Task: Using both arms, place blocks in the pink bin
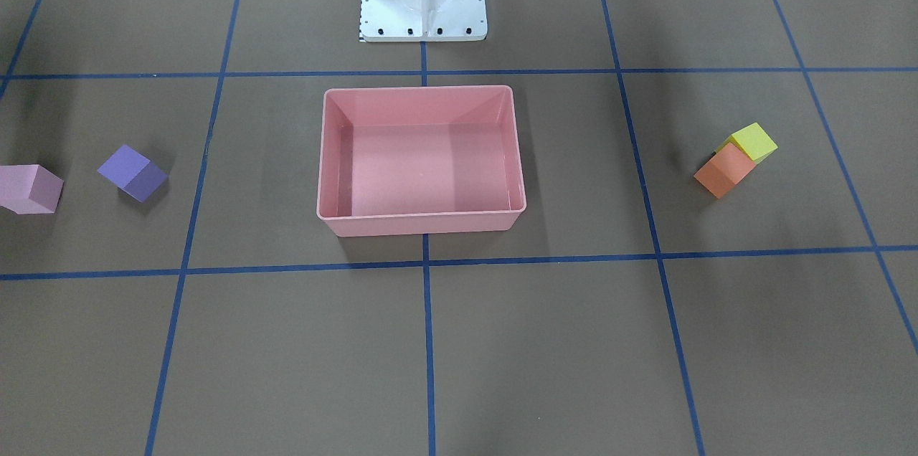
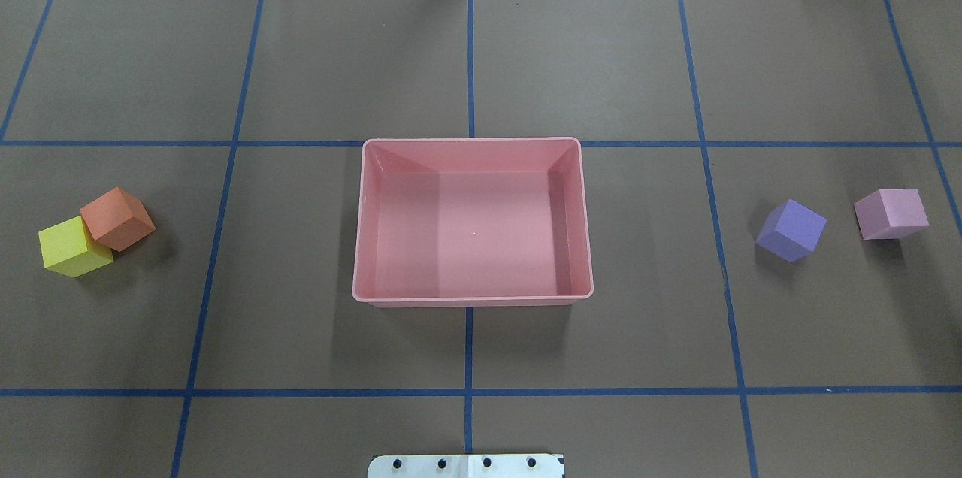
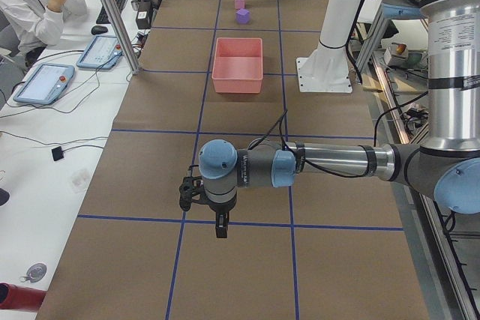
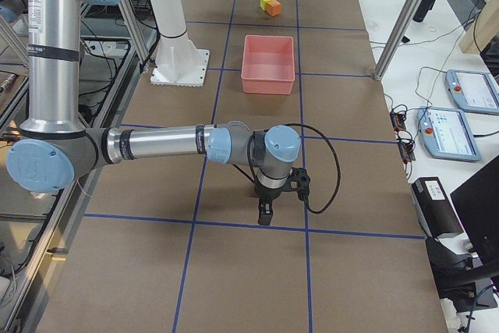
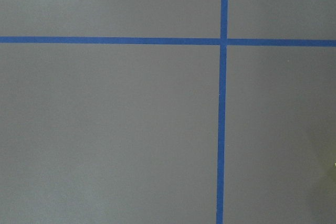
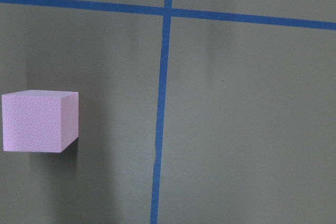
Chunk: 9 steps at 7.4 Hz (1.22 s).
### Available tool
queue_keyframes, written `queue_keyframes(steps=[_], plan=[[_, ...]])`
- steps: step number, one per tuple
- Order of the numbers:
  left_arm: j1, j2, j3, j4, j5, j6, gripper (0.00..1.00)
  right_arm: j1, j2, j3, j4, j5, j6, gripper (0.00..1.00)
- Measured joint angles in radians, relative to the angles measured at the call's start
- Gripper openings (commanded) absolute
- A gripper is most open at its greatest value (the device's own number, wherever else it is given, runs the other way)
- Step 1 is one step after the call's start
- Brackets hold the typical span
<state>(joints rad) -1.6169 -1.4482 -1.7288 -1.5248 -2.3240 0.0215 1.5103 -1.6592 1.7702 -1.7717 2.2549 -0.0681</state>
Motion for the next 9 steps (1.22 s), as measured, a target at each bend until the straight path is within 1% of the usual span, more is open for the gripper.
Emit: queue_keyframes(steps=[3, 5, 7, 9], plan=[[0.003, 0.005, -0.027, -0.002, 0.0, 0.0, 1.0, -0.003, 0.019, 0.006, 0.001, 0.002, 0.001, 1.0], [0.008, 0.005, -0.054, -0.006, 0.001, -0.002, 1.0, -0.028, 0.053, 0.006, 0.001, 0.004, 0.01, 1.0], [0.011, -0.024, -0.067, -0.019, 0.003, -0.01, 1.0, -0.047, 0.104, 0.004, 0.001, 0.004, 0.012, 1.0], [0.015, -0.075, -0.054, -0.048, 0.002, -0.01, 1.0, -0.057, 0.143, 0.006, 0.015, 0.003, 0.009, 1.0]])
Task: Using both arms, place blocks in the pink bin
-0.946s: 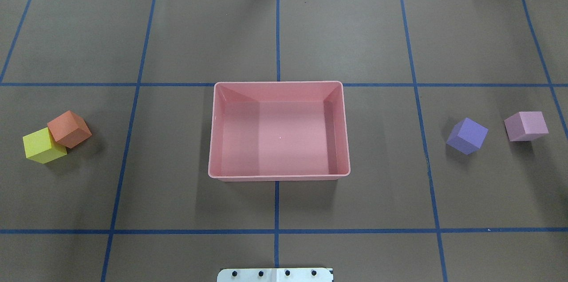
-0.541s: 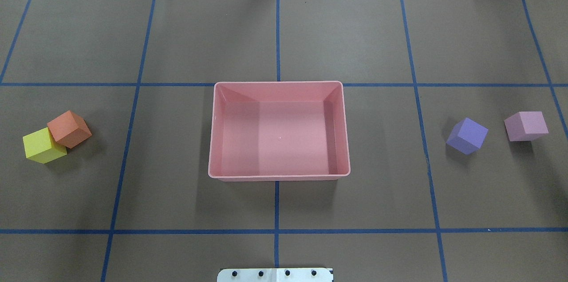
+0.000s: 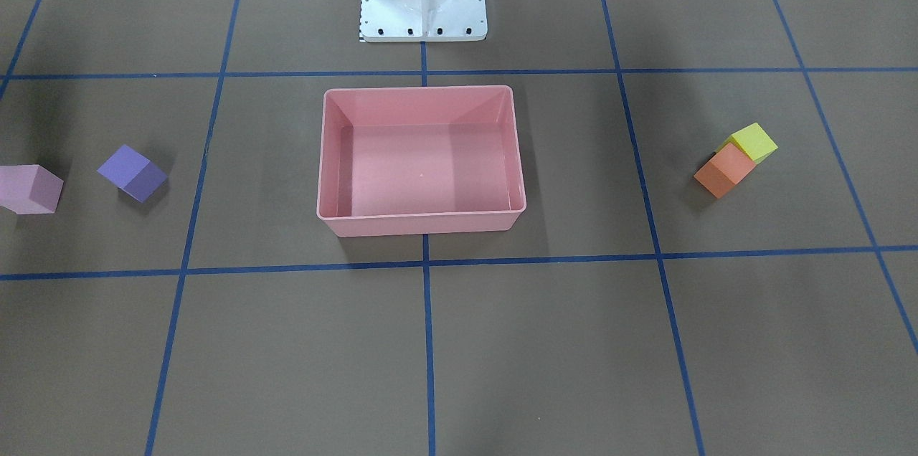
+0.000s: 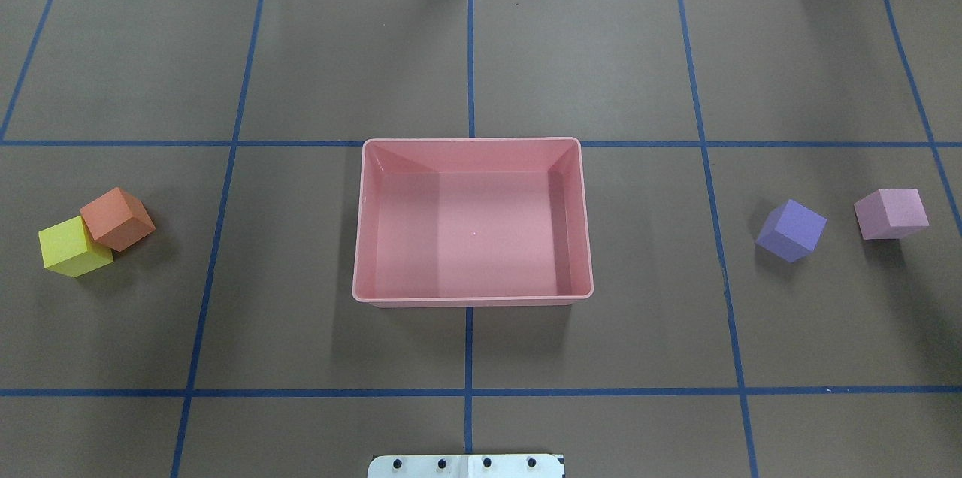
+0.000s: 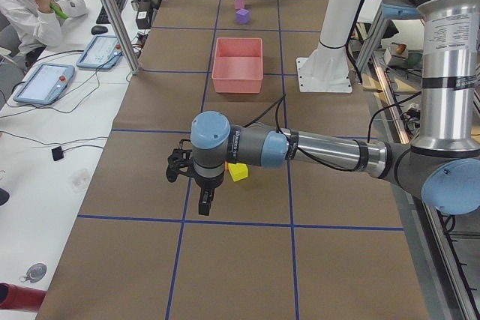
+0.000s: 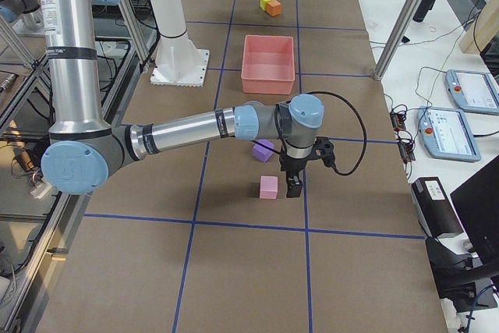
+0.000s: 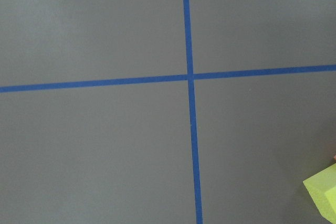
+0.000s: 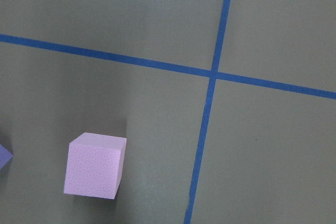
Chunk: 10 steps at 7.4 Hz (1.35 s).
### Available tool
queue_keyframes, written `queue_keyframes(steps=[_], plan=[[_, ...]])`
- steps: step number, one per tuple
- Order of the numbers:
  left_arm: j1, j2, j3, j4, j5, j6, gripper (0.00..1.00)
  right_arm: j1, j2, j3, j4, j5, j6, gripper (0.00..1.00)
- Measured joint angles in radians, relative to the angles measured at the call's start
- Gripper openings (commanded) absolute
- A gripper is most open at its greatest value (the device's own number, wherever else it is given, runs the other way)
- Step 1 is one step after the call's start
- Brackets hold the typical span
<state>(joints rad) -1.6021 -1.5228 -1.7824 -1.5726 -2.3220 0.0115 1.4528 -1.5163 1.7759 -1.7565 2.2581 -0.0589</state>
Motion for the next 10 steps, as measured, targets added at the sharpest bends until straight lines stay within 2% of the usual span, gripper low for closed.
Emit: queue_keyframes(steps=[3, 10], plan=[[0.002, -0.009, 0.01, -0.015, -0.003, 0.008, 1.0, -0.003, 0.005, 0.005, 0.098, -0.002, 0.009, 1.0], [0.0, 0.031, 0.004, -0.014, -0.084, 0.001, 1.0, 0.001, -0.032, 0.093, 0.114, -0.118, 0.028, 1.0]])
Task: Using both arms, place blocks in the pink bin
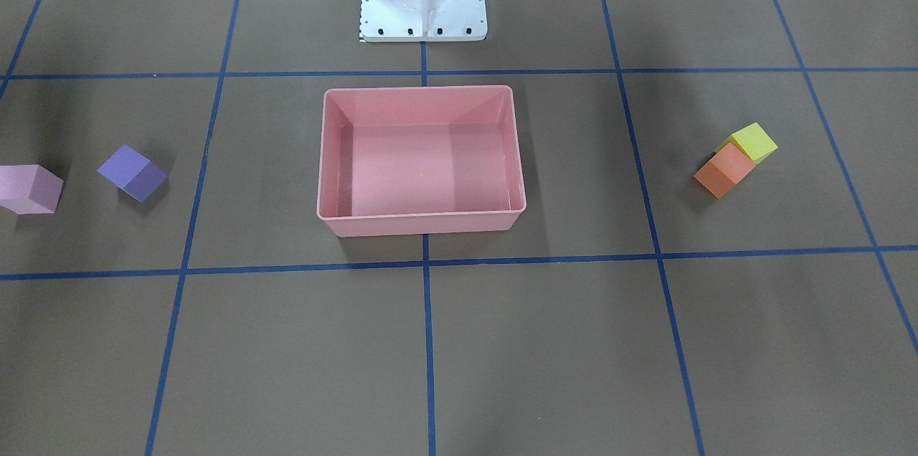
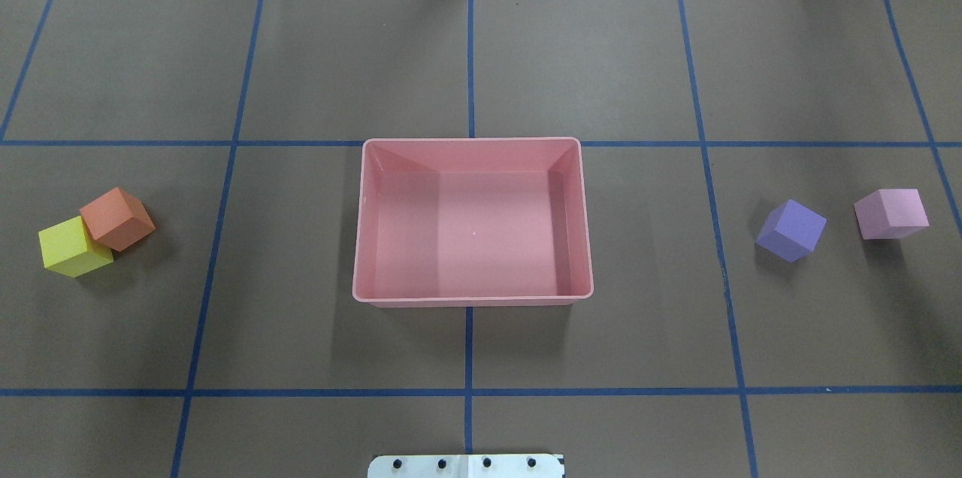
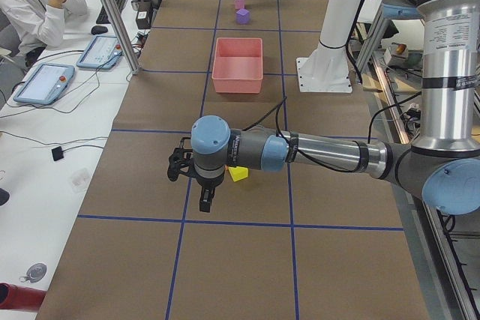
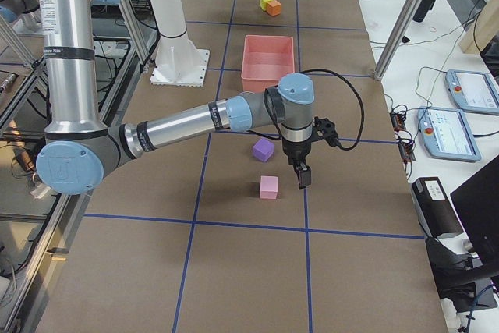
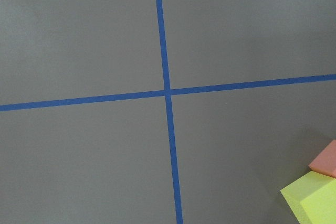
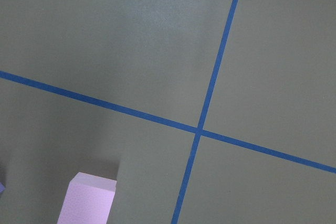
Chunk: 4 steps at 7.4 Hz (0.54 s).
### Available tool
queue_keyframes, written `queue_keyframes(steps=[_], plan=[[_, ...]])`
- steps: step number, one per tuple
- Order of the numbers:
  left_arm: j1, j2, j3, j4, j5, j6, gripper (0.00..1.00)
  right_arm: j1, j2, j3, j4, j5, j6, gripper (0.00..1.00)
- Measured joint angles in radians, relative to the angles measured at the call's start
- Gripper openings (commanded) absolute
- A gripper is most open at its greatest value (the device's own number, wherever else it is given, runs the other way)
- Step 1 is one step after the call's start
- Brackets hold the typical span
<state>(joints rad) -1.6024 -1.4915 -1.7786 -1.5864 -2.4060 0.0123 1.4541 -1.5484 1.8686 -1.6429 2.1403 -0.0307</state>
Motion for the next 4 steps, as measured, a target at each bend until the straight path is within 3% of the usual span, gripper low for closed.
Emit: queue_keyframes(steps=[4], plan=[[-0.002, 0.01, -0.009, -0.001, -0.009, -0.002, 1.0, 0.0, 0.0, 0.003, 0.001, -0.004, 0.0, 1.0]])
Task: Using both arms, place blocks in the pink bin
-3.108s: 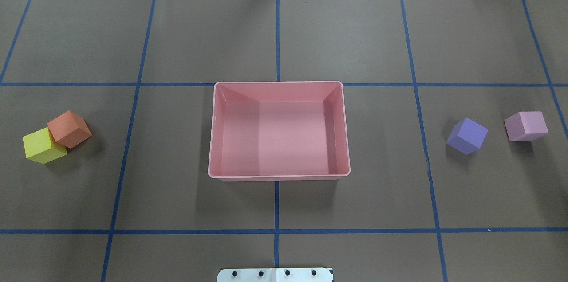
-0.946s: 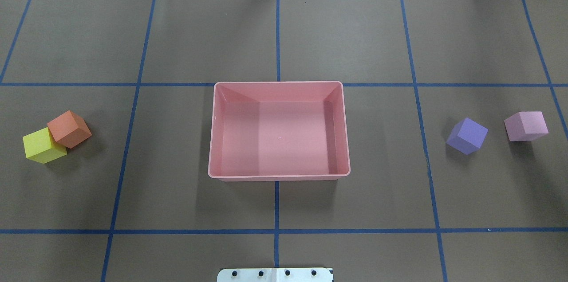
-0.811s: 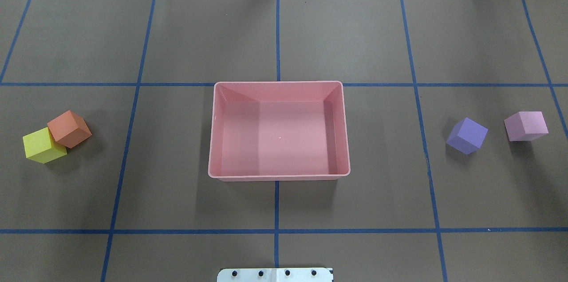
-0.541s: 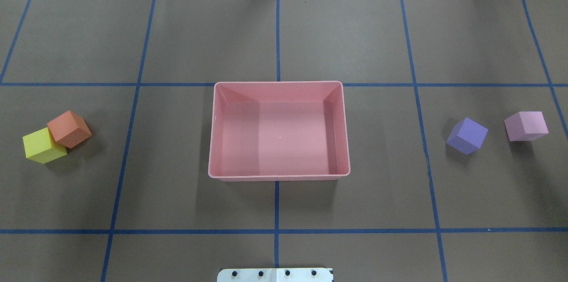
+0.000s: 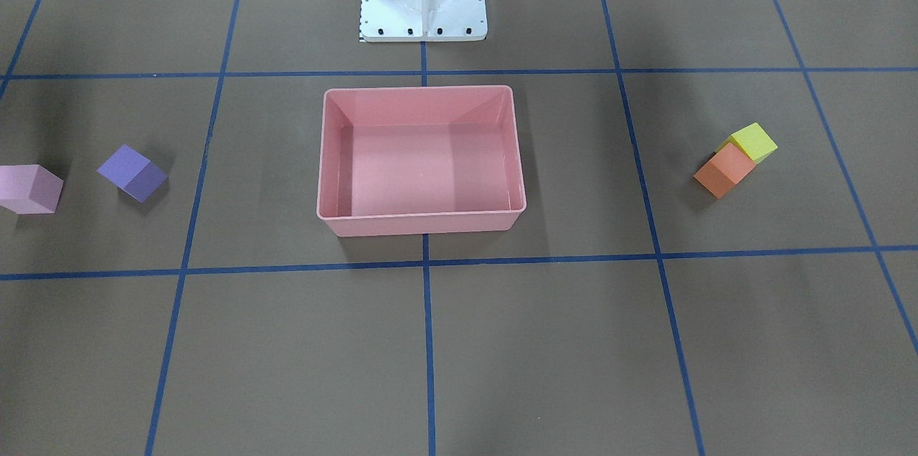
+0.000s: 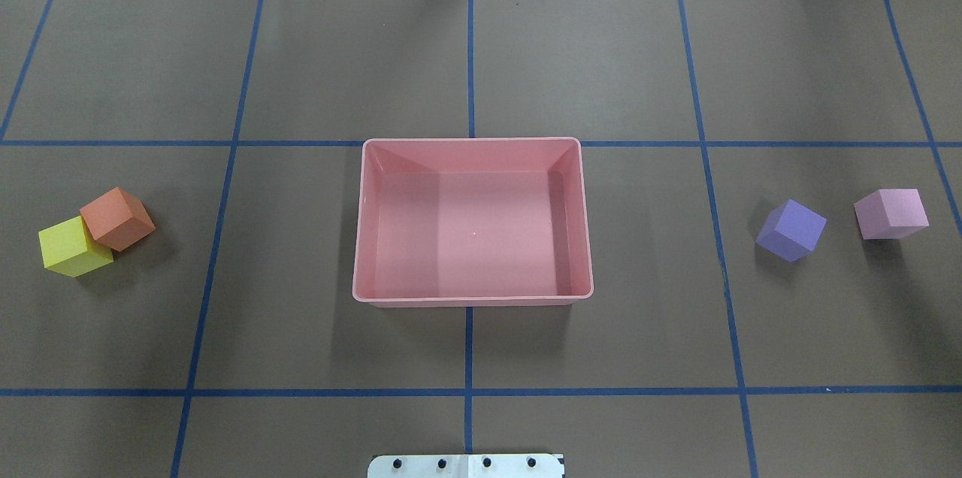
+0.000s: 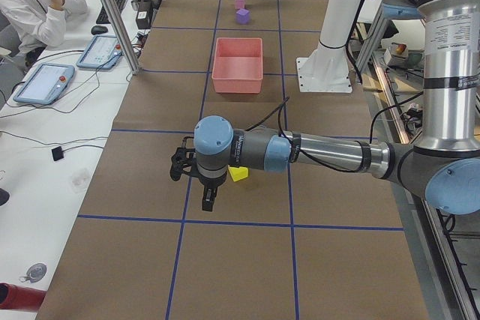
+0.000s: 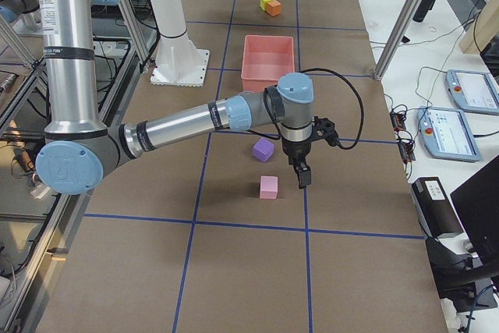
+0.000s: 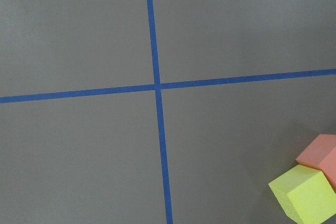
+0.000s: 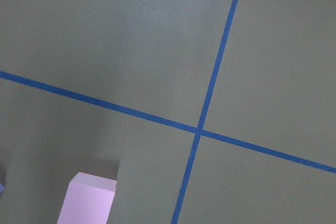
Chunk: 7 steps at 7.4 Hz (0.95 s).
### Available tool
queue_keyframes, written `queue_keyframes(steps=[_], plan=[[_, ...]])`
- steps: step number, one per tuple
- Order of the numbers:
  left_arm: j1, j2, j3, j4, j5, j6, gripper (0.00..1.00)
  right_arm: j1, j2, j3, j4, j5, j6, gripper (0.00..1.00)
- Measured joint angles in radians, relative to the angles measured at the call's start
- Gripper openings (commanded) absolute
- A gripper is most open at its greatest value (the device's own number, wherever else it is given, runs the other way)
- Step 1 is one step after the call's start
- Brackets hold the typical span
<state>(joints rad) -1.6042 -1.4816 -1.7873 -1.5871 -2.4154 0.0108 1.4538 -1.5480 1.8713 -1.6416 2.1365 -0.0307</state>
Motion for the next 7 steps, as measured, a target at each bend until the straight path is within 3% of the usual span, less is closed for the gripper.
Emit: queue_keyframes(steps=[7], plan=[[0.002, 0.001, -0.008, 0.003, -0.024, -0.004, 1.0, -0.006, 0.008, 0.011, 0.002, -0.002, -0.003, 1.0]])
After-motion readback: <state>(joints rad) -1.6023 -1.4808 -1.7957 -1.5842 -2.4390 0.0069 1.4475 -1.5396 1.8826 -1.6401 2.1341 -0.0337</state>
